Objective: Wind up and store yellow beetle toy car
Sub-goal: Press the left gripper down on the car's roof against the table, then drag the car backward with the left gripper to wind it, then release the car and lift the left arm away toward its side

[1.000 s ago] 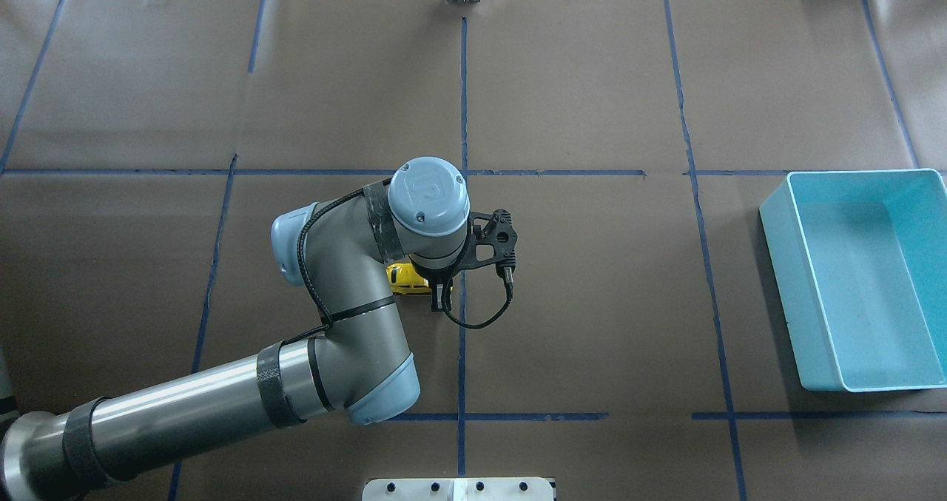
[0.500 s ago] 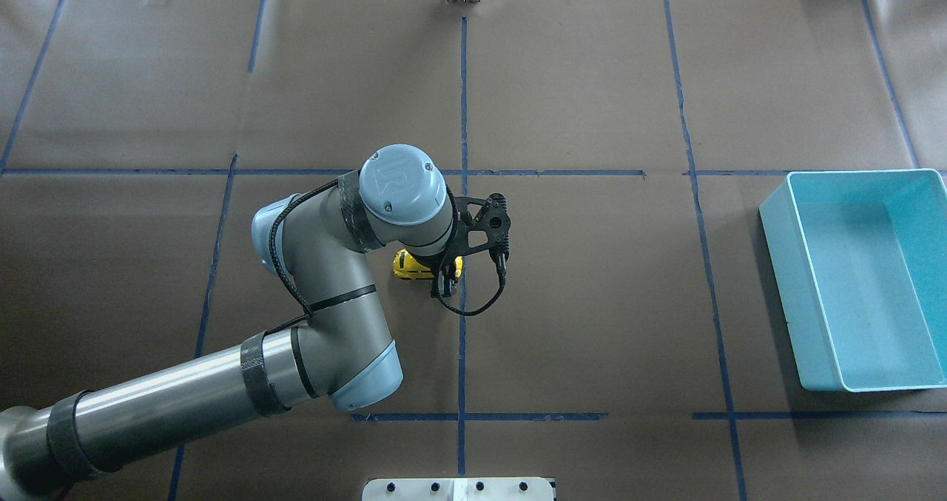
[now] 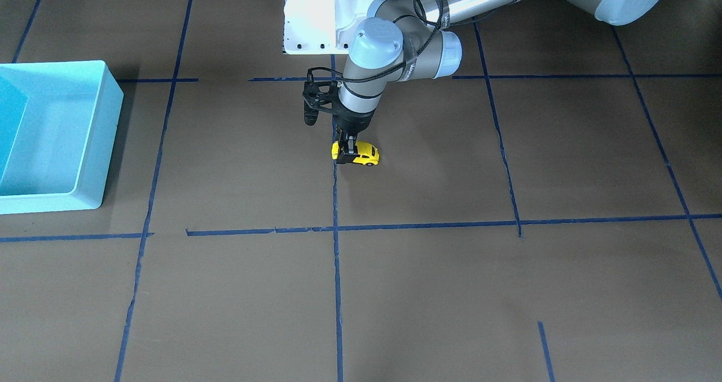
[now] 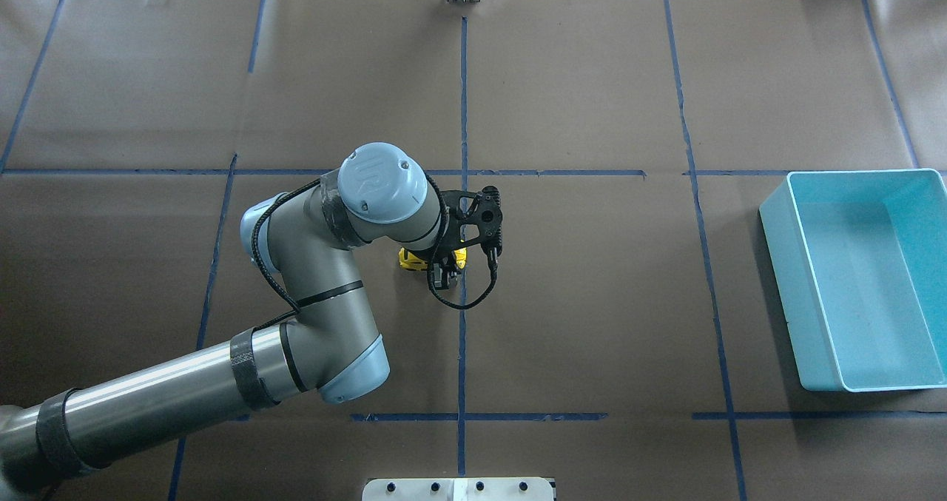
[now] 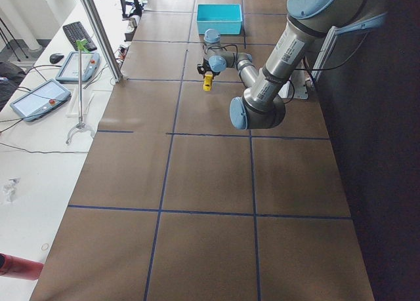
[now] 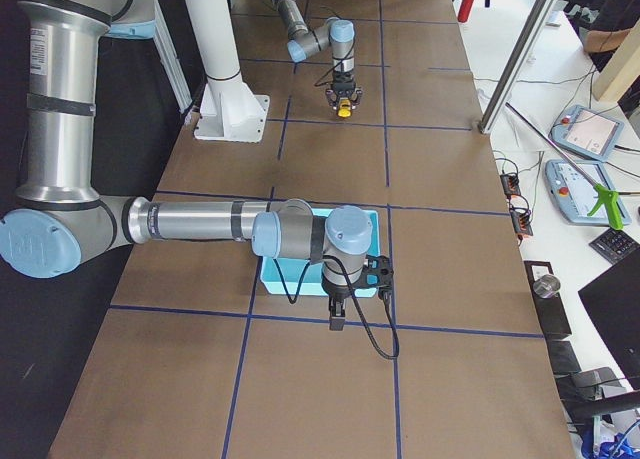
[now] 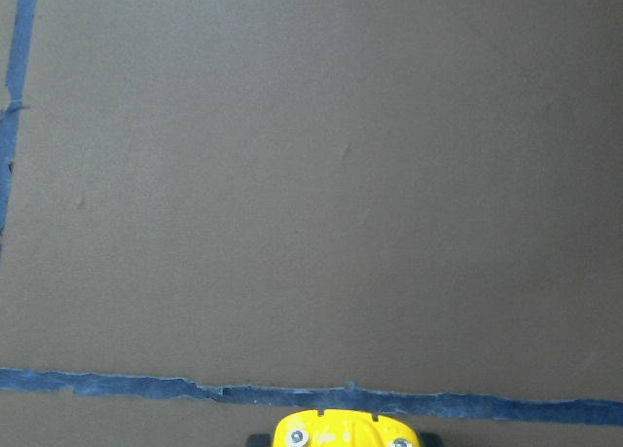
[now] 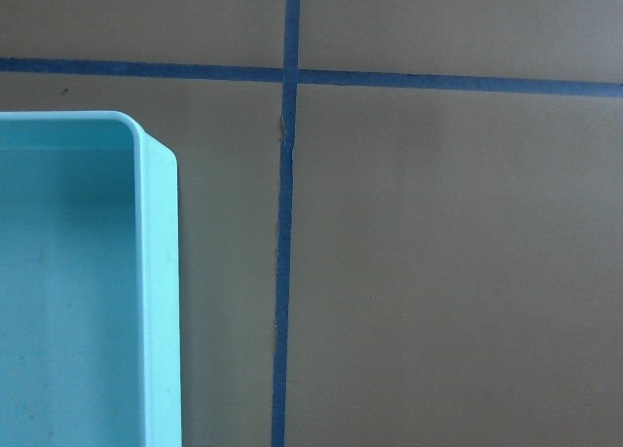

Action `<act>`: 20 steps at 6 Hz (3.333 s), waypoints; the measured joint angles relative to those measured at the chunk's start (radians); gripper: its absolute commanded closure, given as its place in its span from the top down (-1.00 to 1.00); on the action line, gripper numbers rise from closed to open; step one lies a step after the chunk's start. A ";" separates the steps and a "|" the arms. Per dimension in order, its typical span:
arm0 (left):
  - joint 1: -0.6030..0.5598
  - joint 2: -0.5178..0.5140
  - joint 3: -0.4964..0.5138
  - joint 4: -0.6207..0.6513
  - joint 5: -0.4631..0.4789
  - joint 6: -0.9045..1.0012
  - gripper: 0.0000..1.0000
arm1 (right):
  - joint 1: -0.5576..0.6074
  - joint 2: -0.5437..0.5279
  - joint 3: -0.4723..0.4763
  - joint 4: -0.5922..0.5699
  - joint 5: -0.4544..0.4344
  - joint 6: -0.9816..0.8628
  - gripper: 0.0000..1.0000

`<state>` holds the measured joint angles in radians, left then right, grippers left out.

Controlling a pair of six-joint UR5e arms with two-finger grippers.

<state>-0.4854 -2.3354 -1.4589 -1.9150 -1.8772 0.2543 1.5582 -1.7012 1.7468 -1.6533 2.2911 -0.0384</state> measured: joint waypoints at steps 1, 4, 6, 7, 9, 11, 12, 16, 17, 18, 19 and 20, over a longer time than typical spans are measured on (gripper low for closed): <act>0.000 0.019 0.001 -0.036 0.000 -0.002 -0.98 | 0.000 0.000 -0.001 0.000 -0.001 0.000 1.00; -0.004 0.077 0.000 -0.138 0.000 -0.005 -0.95 | 0.000 0.000 -0.001 0.000 0.000 0.000 1.00; -0.021 0.126 -0.009 -0.213 -0.014 -0.006 -0.95 | -0.001 0.000 -0.001 0.000 0.002 0.000 1.00; -0.039 0.157 -0.011 -0.252 -0.038 -0.005 -0.95 | -0.001 0.000 -0.001 0.000 0.002 0.000 1.00; -0.064 0.232 -0.013 -0.345 -0.083 -0.003 -0.91 | -0.001 0.000 0.000 0.000 0.002 0.000 1.00; -0.096 0.317 -0.021 -0.446 -0.127 -0.003 -0.81 | -0.001 0.000 0.000 0.000 0.002 0.001 1.00; -0.124 0.361 -0.028 -0.477 -0.164 -0.002 0.26 | -0.001 0.000 0.000 0.000 0.002 0.000 1.00; -0.193 0.417 -0.031 -0.524 -0.249 -0.013 1.00 | -0.001 0.000 0.000 0.000 0.002 0.000 1.00; -0.196 0.417 -0.032 -0.525 -0.251 -0.015 1.00 | 0.000 0.000 0.000 0.000 0.003 0.000 1.00; -0.200 0.418 -0.033 -0.524 -0.252 -0.015 1.00 | 0.000 0.000 0.000 0.000 0.003 0.001 1.00; -0.208 0.418 -0.040 -0.518 -0.258 -0.015 1.00 | -0.001 0.000 0.000 0.000 0.003 0.001 1.00; -0.239 0.418 -0.057 -0.489 -0.289 -0.016 1.00 | -0.001 0.000 0.000 0.000 0.003 0.002 1.00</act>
<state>-0.7241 -1.9172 -1.5154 -2.4043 -2.1663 0.2381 1.5571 -1.7012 1.7472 -1.6536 2.2937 -0.0368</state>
